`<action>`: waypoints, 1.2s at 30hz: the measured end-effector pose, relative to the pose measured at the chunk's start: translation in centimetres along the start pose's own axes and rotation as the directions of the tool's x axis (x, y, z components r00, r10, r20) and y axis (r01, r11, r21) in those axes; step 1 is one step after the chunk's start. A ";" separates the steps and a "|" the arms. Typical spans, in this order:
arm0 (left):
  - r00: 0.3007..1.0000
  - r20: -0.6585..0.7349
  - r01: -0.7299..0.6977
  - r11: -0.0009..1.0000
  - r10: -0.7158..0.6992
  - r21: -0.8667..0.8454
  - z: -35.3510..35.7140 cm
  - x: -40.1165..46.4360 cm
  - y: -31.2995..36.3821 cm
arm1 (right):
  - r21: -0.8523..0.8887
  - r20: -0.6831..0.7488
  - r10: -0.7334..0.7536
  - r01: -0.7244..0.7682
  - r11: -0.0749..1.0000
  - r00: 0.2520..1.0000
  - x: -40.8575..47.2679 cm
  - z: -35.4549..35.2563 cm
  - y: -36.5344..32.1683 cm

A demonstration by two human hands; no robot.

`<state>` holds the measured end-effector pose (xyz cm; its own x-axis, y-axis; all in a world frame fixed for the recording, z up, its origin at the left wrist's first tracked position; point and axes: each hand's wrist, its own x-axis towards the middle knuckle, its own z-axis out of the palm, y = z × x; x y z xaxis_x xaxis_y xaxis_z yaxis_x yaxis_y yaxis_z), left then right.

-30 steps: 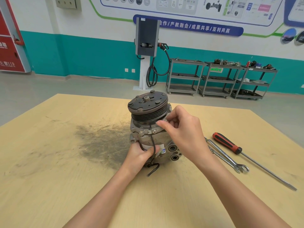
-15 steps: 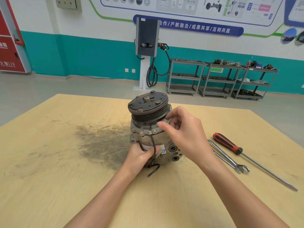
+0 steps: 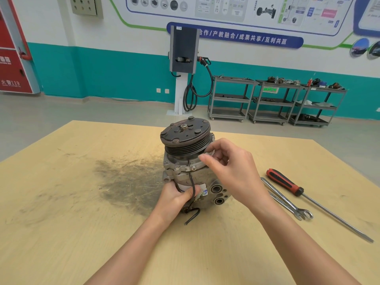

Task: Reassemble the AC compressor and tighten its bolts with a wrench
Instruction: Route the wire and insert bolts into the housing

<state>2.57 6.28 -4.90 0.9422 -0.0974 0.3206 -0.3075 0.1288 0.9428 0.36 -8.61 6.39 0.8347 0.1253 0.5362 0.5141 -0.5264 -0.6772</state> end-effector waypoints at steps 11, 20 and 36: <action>1.000 -0.001 0.001 1.000 -0.001 0.015 0.0 0.0 0.0 | -0.034 -0.034 0.044 -0.045 0.998 0.998 0.4 0.5 -0.2; 1.000 0.005 0.002 1.000 -0.002 0.000 0.0 0.0 0.0 | 0.043 0.034 0.042 -0.044 0.998 0.999 0.2 -0.2 0.1; 1.000 0.017 0.007 1.000 -0.007 -0.022 0.2 -0.1 0.3 | -0.003 -0.057 0.050 -0.050 0.999 0.997 0.0 0.7 0.0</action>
<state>2.37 6.16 -4.59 0.9419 -0.1151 0.3154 -0.2974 0.1497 0.9429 0.51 -8.02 6.11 0.8466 0.0508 0.5298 0.4711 -0.5348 -0.7015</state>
